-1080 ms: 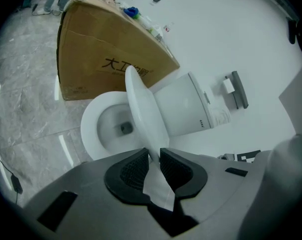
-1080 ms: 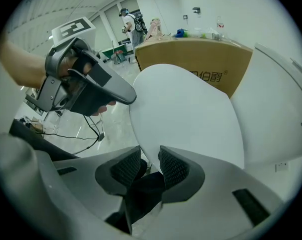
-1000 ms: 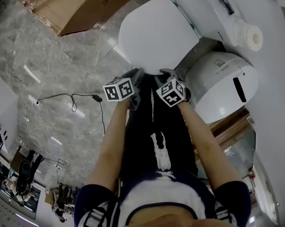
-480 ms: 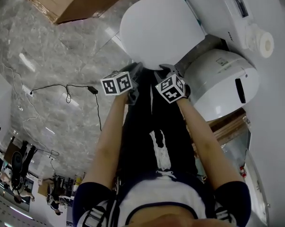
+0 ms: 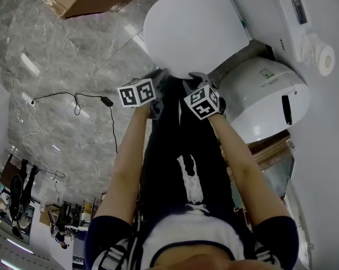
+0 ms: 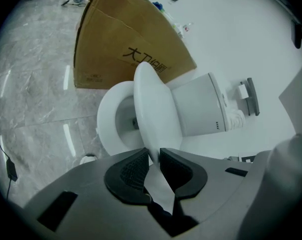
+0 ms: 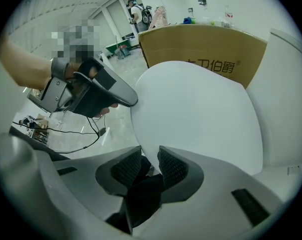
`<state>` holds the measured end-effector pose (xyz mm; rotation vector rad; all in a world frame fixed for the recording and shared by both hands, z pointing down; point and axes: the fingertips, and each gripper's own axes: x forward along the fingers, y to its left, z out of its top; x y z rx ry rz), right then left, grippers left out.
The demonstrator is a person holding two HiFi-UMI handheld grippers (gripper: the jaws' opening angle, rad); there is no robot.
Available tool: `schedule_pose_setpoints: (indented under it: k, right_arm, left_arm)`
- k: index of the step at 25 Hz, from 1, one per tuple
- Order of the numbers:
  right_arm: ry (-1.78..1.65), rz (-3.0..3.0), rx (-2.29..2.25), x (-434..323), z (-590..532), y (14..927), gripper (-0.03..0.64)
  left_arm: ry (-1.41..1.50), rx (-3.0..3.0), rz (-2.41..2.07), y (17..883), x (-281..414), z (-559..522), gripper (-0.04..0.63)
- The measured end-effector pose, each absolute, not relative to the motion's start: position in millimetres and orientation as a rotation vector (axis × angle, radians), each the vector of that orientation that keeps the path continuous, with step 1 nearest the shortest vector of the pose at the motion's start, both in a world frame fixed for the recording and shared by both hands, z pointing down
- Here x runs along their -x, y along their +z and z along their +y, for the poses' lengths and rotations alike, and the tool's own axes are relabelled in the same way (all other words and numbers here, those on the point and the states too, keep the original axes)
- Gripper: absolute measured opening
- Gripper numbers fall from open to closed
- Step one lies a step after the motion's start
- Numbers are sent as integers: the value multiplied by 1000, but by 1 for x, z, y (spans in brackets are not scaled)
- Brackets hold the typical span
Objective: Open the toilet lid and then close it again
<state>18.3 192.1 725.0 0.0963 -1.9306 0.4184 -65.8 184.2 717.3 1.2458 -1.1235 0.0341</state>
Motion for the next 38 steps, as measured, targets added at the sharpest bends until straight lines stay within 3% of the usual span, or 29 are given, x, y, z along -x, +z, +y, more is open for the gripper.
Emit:
schedule_pose_setpoints:
  k: [38]
  right_arm:
    - [430, -1839, -23, -8, 202, 806, 54]
  left_arm:
    - [29, -1141, -1129, 813, 79, 200, 84]
